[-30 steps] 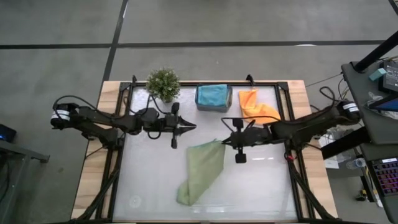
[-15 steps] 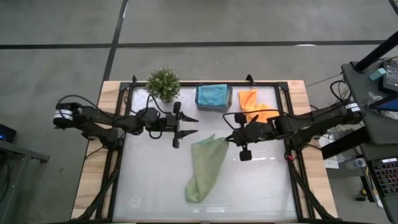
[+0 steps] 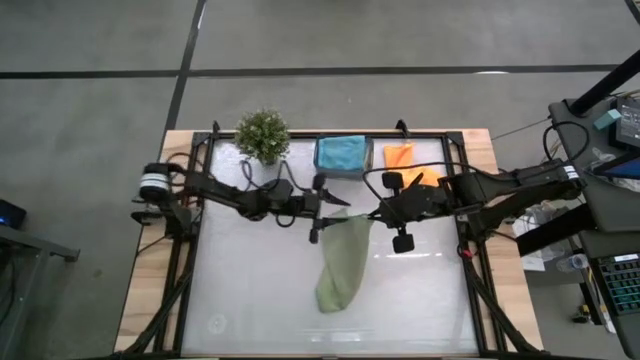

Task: Fold microfiber towels
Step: Fold the green towel

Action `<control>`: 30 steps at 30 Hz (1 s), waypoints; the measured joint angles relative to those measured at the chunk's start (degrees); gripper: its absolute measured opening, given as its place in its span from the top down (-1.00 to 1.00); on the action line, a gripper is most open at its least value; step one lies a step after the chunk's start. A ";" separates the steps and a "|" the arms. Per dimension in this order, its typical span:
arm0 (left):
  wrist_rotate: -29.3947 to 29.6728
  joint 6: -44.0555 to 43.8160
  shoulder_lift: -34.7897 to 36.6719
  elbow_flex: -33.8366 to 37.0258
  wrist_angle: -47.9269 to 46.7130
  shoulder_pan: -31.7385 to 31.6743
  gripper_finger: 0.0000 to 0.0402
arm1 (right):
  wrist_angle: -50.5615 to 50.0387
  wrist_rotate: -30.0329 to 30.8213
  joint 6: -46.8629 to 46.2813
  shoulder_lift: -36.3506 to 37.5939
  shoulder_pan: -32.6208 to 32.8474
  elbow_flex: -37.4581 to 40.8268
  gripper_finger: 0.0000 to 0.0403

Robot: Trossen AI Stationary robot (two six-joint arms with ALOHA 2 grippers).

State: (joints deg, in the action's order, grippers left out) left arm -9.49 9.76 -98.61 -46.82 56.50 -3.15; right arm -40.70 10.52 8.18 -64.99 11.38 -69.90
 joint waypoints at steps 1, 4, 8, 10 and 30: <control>-1.49 -0.01 -1.44 -1.11 0.19 -0.16 0.14 | -0.04 -0.04 0.20 0.00 0.00 -0.11 0.96; -8.24 -0.37 -4.89 -3.43 -0.12 -0.83 0.14 | -1.10 -0.45 0.73 -0.02 0.00 -0.12 0.96; -19.86 -0.46 -7.03 -4.56 -2.77 -1.60 0.14 | -1.10 -0.45 0.88 0.11 0.00 -0.13 0.96; -22.20 -0.41 -7.03 -4.65 -6.83 -1.76 0.14 | -1.15 -0.46 0.94 0.17 0.00 -0.52 0.96; -23.80 2.48 -8.06 -4.13 -19.35 -1.72 0.54 | -1.04 -0.42 8.03 0.48 0.00 -11.01 0.96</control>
State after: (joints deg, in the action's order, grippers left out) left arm -33.30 12.24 -106.68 -50.95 37.16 -4.87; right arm -41.74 10.10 16.21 -64.51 11.38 -80.91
